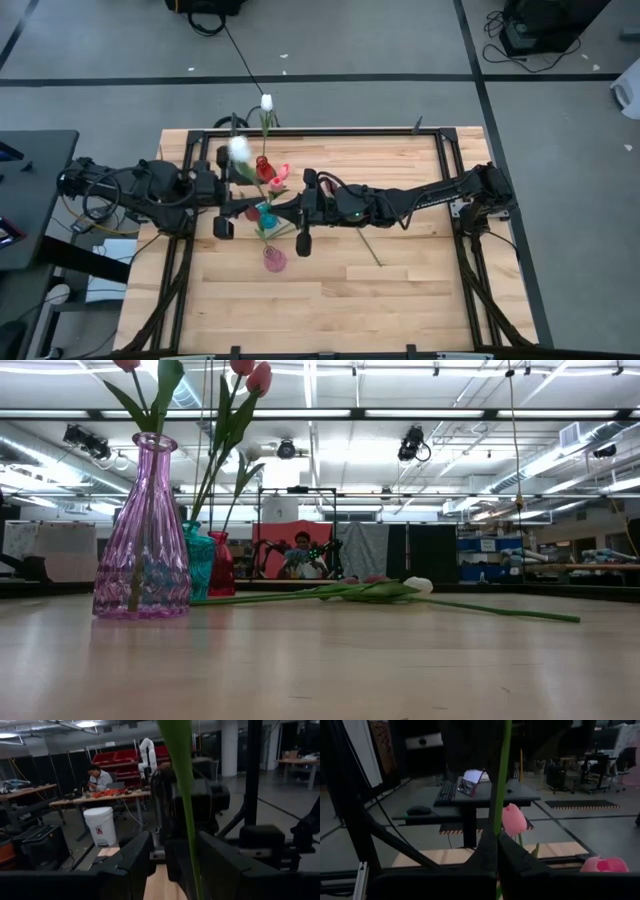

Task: Sort flowers into vase by color
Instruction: Put the left white flower into the red vase

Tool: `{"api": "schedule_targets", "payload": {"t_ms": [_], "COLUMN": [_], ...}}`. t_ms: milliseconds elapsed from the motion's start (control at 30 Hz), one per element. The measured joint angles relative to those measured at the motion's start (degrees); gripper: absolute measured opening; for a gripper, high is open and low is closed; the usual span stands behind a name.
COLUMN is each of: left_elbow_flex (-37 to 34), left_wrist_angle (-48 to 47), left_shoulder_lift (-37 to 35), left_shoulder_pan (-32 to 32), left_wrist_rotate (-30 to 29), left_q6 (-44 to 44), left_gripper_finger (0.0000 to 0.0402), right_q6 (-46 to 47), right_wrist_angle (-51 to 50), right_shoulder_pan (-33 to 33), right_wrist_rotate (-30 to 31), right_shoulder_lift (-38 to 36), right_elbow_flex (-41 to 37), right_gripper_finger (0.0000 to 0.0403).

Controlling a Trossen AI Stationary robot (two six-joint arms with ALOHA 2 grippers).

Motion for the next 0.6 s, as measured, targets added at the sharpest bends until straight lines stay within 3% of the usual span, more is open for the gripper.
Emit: {"api": "schedule_targets", "payload": {"t_ms": [200,333,467,600], "left_elbow_flex": [0.0,0.0,0.0,0.74], "left_wrist_angle": [1.81,2.63,2.78,0.34], "left_shoulder_lift": [-0.64,-0.87,-0.87,-1.09], "left_shoulder_pan": [0.0,0.0,0.0,1.09], "left_wrist_rotate": [0.94,2.23,4.6,7.34], "left_q6": [0.29,1.76,3.17,3.29], "left_gripper_finger": [0.0142,0.0094,0.0021,0.001], "right_q6": [0.0,0.01,0.69,1.82], "right_wrist_angle": [-0.49,-0.92,-1.18,-2.77], "right_shoulder_pan": [0.0,0.0,0.0,-0.04], "right_wrist_rotate": [0.02,0.02,0.13,2.02], "right_shoulder_lift": [0.02,0.04,0.04,0.04], "right_elbow_flex": [0.0,0.0,0.0,0.0], "right_gripper_finger": [0.0007,0.0007,0.0007,0.003]}}
